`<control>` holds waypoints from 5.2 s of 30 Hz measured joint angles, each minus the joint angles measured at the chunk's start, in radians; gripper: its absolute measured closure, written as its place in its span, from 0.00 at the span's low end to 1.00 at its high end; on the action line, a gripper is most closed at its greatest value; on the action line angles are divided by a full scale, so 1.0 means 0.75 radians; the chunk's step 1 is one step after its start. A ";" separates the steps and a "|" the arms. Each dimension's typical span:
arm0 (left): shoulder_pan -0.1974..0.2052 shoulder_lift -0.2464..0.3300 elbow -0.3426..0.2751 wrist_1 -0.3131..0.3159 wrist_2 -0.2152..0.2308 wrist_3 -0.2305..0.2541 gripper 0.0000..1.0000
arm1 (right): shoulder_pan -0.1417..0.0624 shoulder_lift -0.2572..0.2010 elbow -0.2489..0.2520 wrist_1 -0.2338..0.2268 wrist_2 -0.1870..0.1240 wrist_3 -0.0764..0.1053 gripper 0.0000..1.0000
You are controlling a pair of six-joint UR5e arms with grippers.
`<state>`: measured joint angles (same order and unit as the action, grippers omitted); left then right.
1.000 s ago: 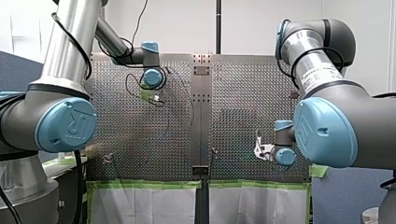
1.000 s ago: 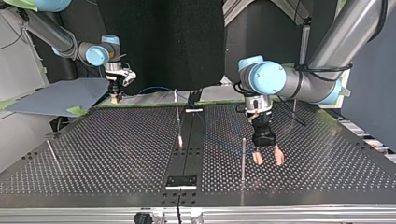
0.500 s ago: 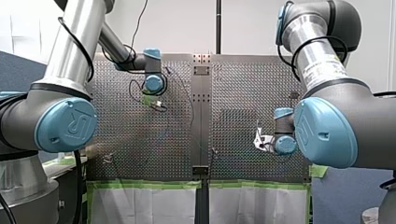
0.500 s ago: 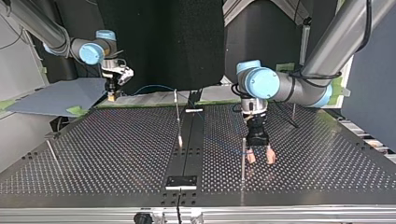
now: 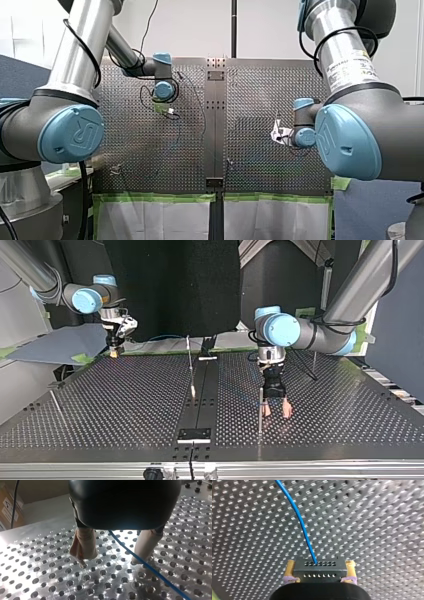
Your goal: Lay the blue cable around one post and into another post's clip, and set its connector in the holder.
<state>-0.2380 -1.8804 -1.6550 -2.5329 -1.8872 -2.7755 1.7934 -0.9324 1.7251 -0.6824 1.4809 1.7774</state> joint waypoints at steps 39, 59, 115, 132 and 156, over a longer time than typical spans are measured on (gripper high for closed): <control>-0.031 -0.001 -0.001 -0.040 -0.017 0.092 0.00 | -0.101 -0.429 -0.024 0.092 0.150 -0.130 1.00; -0.036 -0.001 -0.001 -0.043 -0.005 0.093 0.00 | -0.252 -0.378 0.011 0.085 0.099 -0.141 1.00; -0.052 -0.001 0.000 -0.039 0.022 0.142 0.00 | -0.375 -0.208 -0.281 0.341 -0.449 -0.200 1.00; -0.052 -0.001 0.000 -0.039 0.028 0.143 0.00 | -0.397 -0.188 -0.341 0.370 -0.497 -0.207 1.00; -0.050 -0.001 0.000 -0.039 0.031 0.140 0.00 | -0.413 -0.168 -0.345 0.347 -0.519 -0.221 1.00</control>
<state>-0.2755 -1.8811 -1.6552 -2.5619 -1.8639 -2.6706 1.4836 -1.0581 1.4661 -0.4220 1.0915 1.6120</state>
